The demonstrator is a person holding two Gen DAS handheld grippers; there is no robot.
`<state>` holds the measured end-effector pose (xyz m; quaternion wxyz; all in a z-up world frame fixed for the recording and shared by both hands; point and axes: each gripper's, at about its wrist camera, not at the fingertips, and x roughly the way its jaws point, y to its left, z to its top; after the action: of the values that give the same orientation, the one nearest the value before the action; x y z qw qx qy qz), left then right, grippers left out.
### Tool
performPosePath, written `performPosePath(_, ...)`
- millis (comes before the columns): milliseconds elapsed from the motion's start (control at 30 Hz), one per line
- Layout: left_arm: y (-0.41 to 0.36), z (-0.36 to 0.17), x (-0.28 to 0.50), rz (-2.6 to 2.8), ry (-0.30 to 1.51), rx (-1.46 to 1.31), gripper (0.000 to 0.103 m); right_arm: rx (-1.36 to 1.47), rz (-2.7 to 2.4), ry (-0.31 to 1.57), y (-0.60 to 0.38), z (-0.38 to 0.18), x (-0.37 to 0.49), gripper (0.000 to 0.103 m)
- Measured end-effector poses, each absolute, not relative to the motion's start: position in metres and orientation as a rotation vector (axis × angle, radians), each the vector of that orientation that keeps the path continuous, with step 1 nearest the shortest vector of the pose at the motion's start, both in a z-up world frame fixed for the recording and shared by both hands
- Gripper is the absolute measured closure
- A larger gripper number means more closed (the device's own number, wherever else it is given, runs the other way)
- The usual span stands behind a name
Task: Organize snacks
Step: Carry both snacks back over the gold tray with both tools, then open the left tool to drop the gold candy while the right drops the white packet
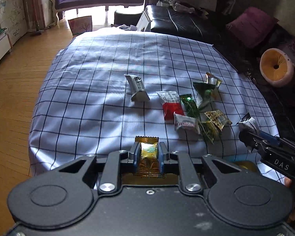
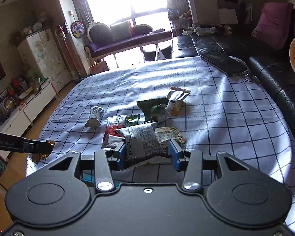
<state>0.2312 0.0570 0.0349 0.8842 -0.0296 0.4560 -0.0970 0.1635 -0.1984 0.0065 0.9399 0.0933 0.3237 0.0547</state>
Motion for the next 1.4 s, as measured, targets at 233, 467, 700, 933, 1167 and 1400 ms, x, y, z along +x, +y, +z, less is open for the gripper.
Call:
performPosePath(233,0.054,0.023,0.194,-0.174,0.994,0.001,0.085,0.175,0.122,0.775,-0.195,0.002,0.129,0.05)
performPosePath(467,0.042,0.011,0.172,-0.238,1.068,0.006,0.085,0.25,0.077,0.832,-0.2,-0.007,0.097,0.05)
performPosePath(700,0.033,-0.005,0.163,-0.265,1.155,-0.004,0.085,0.282,0.019,0.837,-0.197,-0.009,0.084,0.05)
performPosePath(933,0.035,-0.011,0.162,-0.255,1.188,-0.028,0.085,0.272,0.034,0.857,-0.183,-0.015,0.083,0.05)
performPosePath(1167,0.034,-0.013,0.161,-0.249,1.189,-0.017,0.085,0.218,0.023,0.852,-0.178,-0.021,0.08,0.05)
performPosePath(1400,0.031,-0.015,0.161,-0.246,1.183,0.003,0.077,0.202,0.025,0.871,-0.179,-0.024,0.079,0.049)
